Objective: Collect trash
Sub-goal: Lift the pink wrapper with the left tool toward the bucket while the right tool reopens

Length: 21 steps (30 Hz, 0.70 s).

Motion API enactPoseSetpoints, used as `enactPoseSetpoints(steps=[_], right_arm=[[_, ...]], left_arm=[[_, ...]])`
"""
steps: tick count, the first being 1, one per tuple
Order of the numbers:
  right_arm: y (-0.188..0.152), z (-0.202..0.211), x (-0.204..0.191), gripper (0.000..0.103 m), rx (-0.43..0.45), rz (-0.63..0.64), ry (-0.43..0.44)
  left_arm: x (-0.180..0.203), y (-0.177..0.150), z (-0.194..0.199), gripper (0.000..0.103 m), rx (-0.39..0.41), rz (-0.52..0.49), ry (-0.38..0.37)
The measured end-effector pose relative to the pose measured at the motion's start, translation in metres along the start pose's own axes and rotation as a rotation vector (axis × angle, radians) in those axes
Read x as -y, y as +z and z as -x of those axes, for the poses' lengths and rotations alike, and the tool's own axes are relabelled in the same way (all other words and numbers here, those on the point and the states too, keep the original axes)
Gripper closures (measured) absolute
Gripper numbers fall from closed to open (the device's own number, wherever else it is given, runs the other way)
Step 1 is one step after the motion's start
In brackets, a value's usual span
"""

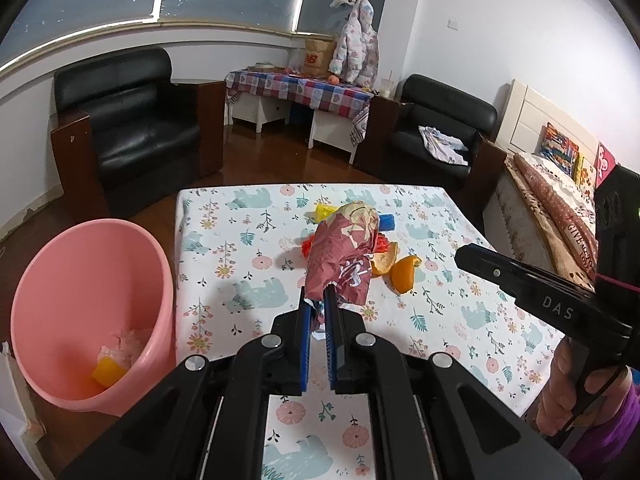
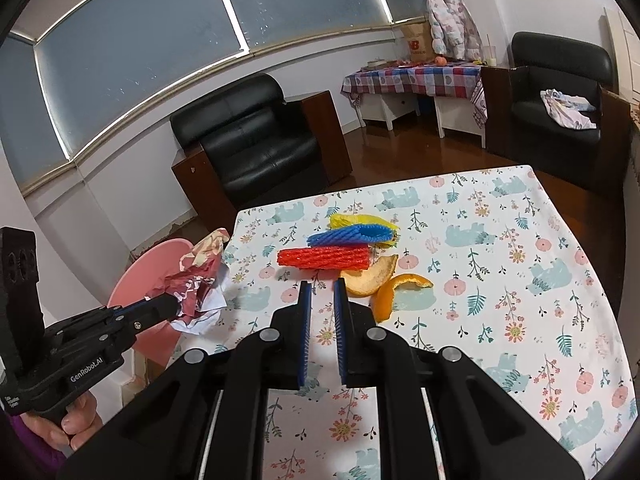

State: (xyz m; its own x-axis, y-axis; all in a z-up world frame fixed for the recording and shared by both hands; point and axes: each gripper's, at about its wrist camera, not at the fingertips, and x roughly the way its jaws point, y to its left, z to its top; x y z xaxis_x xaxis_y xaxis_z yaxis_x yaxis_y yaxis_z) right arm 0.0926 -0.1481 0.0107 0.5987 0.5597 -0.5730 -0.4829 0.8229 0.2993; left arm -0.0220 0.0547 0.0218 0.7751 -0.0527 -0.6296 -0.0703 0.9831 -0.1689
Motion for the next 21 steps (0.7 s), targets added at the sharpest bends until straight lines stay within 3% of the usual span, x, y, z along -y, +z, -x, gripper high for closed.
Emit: enactPoseSetpoints(steps=[21], right_arm=[[-0.001,0.023,-0.014,0.091,0.055,0.018,0.011]], left_arm=[[-0.006,-0.001,0.032,0.097,0.063,0.027,0.020]])
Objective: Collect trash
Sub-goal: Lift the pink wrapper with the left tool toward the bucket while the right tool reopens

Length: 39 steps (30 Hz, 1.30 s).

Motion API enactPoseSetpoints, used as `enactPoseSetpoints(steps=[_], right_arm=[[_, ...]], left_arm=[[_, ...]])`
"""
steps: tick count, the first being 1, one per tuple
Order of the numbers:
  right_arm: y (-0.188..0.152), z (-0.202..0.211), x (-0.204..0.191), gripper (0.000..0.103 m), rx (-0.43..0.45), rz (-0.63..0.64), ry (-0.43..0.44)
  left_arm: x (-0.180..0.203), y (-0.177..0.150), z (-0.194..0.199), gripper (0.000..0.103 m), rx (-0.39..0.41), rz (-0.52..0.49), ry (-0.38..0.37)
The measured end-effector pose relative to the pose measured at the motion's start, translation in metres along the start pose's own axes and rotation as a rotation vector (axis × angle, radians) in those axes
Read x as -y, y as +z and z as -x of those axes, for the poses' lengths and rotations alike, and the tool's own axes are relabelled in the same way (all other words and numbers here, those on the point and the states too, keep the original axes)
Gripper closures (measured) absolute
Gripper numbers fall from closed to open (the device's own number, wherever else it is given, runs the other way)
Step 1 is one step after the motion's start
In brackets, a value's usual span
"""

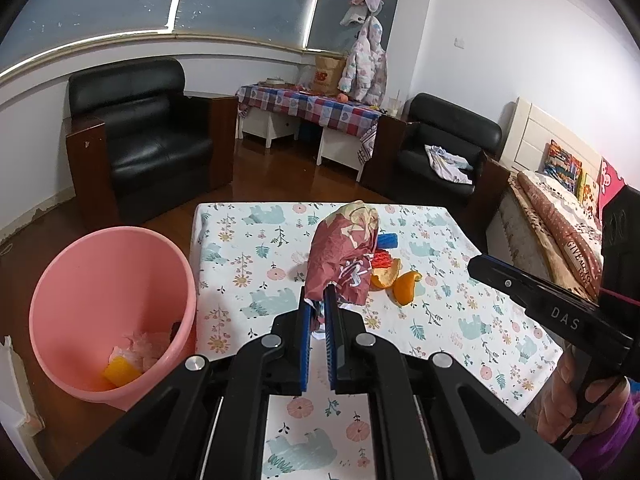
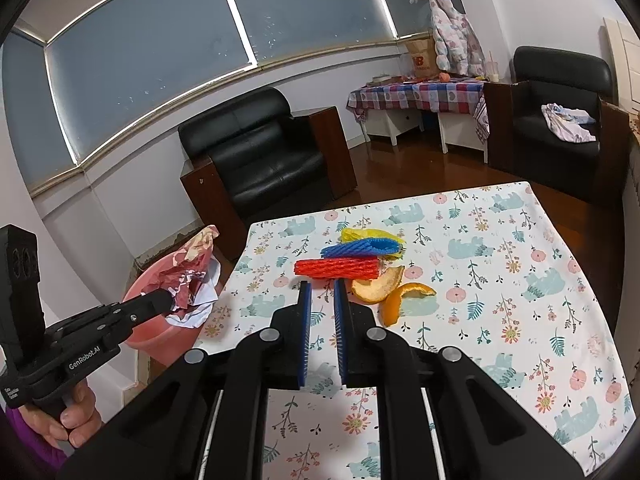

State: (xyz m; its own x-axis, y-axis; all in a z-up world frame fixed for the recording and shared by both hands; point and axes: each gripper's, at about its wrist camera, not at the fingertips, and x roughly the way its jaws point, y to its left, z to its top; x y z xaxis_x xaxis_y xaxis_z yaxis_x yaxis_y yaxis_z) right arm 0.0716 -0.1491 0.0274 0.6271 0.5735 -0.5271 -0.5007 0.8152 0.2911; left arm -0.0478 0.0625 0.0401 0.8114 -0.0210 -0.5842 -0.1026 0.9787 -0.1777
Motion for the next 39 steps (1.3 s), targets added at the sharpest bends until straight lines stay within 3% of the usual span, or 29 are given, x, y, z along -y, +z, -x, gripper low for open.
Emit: enactPoseSetpoints(steps=[23,39], right_arm=[[-0.002,-0.003,-0.026,0.091,0.011,0.037,0.025],[0.001,-0.029,-0.069,0.091,-0.011,0.114,0.083]], left_arm=[[-0.036,-0.006,0.026,0.097,0.054,0.072,0.025],[-0.097,-0.017,0.034,0.097,0.073,0.188,0.101]])
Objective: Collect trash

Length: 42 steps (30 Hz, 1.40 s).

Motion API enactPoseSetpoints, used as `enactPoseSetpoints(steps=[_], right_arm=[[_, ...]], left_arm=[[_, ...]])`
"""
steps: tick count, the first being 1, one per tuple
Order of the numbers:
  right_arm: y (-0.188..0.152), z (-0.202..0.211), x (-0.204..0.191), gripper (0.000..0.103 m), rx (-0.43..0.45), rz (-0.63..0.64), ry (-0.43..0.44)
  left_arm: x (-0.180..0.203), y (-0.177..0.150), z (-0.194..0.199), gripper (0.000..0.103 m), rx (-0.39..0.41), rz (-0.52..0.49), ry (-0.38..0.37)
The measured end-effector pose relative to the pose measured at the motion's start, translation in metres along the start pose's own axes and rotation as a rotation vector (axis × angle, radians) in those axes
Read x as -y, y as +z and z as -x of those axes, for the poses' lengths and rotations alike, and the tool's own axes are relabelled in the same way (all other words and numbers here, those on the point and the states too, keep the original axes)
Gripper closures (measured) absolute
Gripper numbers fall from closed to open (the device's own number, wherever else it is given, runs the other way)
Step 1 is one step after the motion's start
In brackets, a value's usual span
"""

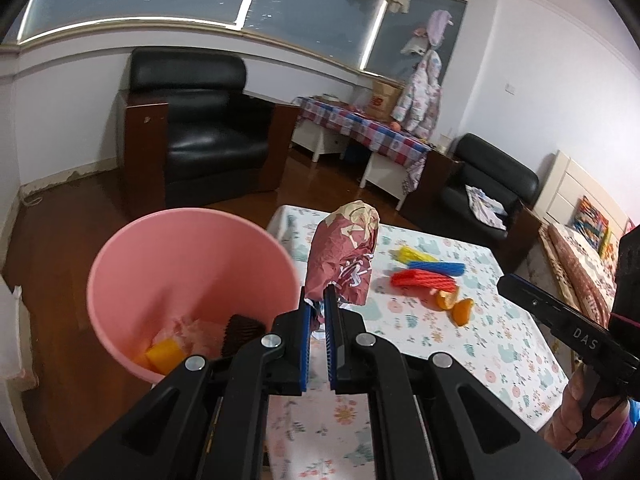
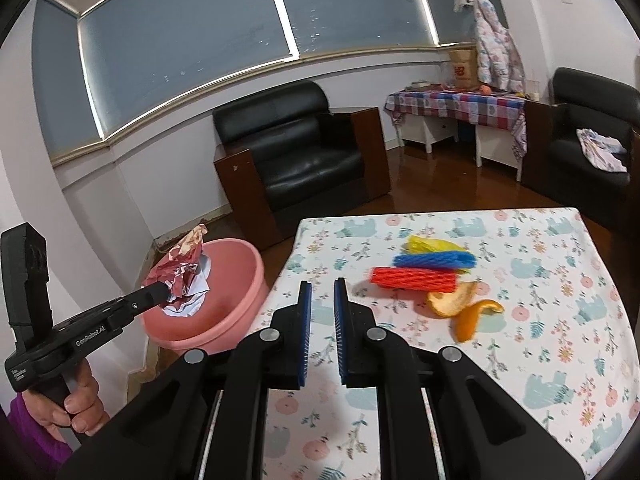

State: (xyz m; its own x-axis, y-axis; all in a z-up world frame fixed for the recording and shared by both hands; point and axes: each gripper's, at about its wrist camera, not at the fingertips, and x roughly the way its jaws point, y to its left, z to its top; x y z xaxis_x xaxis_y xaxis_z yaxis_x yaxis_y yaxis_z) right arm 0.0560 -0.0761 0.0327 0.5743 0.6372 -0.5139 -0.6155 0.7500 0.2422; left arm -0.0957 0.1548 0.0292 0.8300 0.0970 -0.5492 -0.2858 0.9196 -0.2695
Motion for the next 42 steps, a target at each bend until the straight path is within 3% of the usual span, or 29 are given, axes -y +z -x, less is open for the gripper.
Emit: enactPoseSetpoints(steps=[12,16,19,30,31,33,35,42], right_arm=[[0.006,-0.045,-0.052,0.091,-0.059,0.089,0.094],[0.005,-0.046,-0.050,0.091,-0.066,0.087,0.093],[0.001,-0.044,-0.034,0.091,-0.076,0.056,0.070],[-0.021,-0.028,0.082,0.090,-0.122,-0.180,-0.169],[-0.024,-0.030,0.094,0.087,-0.144,-0.212,-0.184],[-0.029,-0.033,0.108,0.065,-0.164,-0.253,-0.200],[-0.034,-0.033,0.123,0.059,-0.161,-0.290,-0.218],[-0.036,-0.056,0.124,0.058,-0.189,-0.237,-0.246]], left_arm=[[-0.056,-0.005,0.000,0.097,0.002,0.096,0.086],[-0.067,-0.007,-0.002,0.097,-0.003,0.122,0.099],[-0.073,-0.009,-0.006,0.097,-0.009,0.135,0.101],[-0.081,-0.009,-0.023,0.097,-0.042,0.162,0.108],[-0.080,-0.009,-0.026,0.097,-0.048,0.164,0.107],[-0.080,-0.010,-0.029,0.097,-0.055,0.164,0.107],[-0.079,-0.010,-0.032,0.097,-0.061,0.161,0.108],[-0.075,-0.008,-0.041,0.097,-0.082,0.154,0.118]])
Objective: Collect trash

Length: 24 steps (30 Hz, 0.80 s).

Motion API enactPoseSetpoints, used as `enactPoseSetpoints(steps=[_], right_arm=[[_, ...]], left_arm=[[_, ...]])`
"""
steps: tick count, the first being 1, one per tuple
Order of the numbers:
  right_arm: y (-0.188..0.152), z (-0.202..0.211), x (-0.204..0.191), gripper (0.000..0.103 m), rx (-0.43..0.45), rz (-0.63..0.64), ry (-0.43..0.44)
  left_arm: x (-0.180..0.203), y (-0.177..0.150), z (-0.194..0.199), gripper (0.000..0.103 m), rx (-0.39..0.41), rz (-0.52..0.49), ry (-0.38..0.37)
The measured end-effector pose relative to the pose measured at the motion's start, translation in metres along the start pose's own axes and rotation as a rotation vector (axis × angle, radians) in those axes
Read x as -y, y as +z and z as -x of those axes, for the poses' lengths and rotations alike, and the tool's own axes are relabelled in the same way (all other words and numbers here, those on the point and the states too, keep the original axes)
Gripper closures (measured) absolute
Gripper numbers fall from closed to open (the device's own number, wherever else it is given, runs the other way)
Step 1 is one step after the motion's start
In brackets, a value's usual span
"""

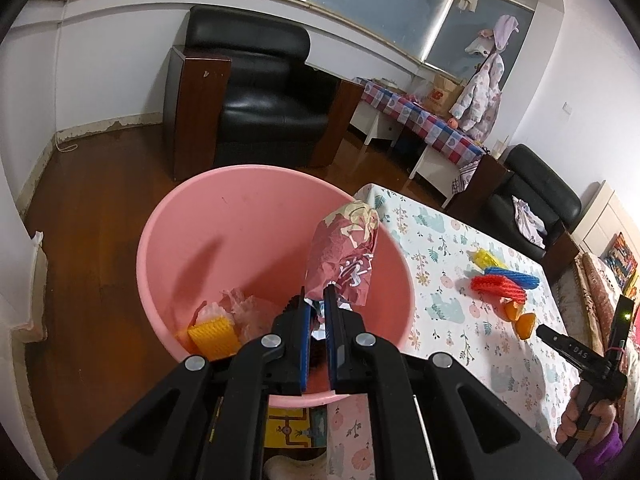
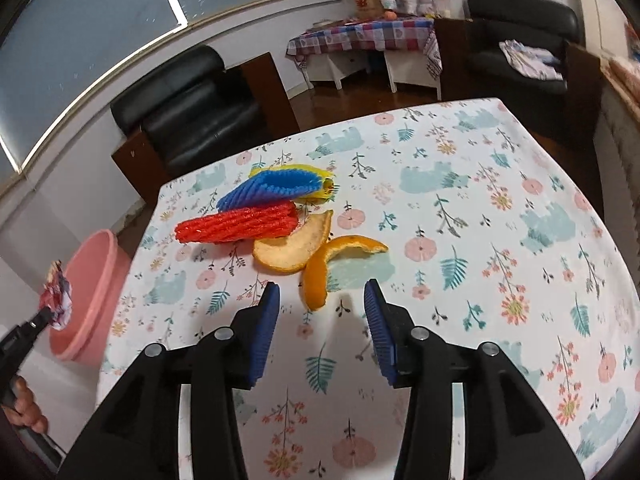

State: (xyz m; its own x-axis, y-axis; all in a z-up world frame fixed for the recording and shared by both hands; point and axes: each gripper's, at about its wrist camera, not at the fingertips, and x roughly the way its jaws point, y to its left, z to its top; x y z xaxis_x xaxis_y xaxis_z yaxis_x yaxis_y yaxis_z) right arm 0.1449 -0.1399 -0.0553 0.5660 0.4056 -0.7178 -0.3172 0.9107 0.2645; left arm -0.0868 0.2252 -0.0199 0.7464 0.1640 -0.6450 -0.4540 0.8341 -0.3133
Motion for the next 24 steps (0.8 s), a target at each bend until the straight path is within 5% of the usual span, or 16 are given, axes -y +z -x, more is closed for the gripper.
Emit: enactPoseSetpoints(steps=[7,9,12,24], right_arm=[[0.010,-0.021,-0.008,0.061,-0.027,0.019,-0.035],[0.009,-0.029,-0.009,0.079,-0.048,0.024,-0.050],[0.008,-0.036,-0.006,0.092,-0.067,0.001,-0.040],[0.002,0.030,-0.018,0.095,0.081,0.013,0.003]], left_arm=[[0.002,-0.002,-0.002,0.097,-0.002,-0.009,-0.003],[0.002,-0.002,-0.002,0.097,-0.001,-0.008,-0.004],[0.002,-0.004,-0.001,0.097,0.001,-0.010,-0.007],[0.003,-0.006,0.006,0.097,0.011,-0.008,-0.018]])
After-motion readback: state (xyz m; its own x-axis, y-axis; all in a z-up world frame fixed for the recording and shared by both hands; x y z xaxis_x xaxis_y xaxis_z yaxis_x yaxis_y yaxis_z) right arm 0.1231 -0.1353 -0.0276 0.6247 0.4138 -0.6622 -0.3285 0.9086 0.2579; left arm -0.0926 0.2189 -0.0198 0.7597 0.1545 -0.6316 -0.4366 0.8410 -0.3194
